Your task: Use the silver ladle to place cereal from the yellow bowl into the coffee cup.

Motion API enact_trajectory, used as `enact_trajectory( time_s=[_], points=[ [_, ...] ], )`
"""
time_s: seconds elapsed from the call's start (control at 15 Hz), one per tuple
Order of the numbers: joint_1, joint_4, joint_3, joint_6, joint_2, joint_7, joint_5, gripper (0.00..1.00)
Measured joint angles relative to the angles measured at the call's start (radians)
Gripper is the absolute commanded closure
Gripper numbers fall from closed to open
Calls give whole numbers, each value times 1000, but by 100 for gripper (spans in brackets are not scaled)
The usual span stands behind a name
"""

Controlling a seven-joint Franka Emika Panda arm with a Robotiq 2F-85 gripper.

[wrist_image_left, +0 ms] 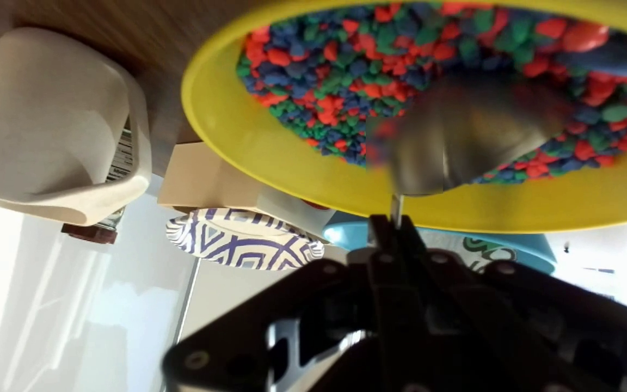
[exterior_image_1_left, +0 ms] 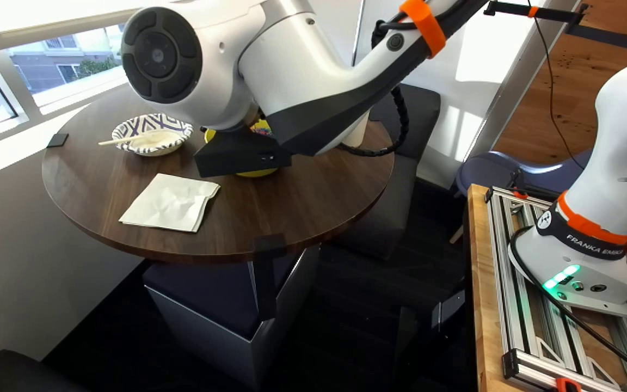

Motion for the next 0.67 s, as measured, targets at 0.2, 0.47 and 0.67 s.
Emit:
enact_trajectory(
  time_s=[0.2,0.47,0.67],
  points=[
    [-5,-68,16,10,-35,84,-40,99],
    [-13,-143,38,10,-75,190,-93,99],
    [-20,-186,50,9,-98,254,-131,99]
  ],
)
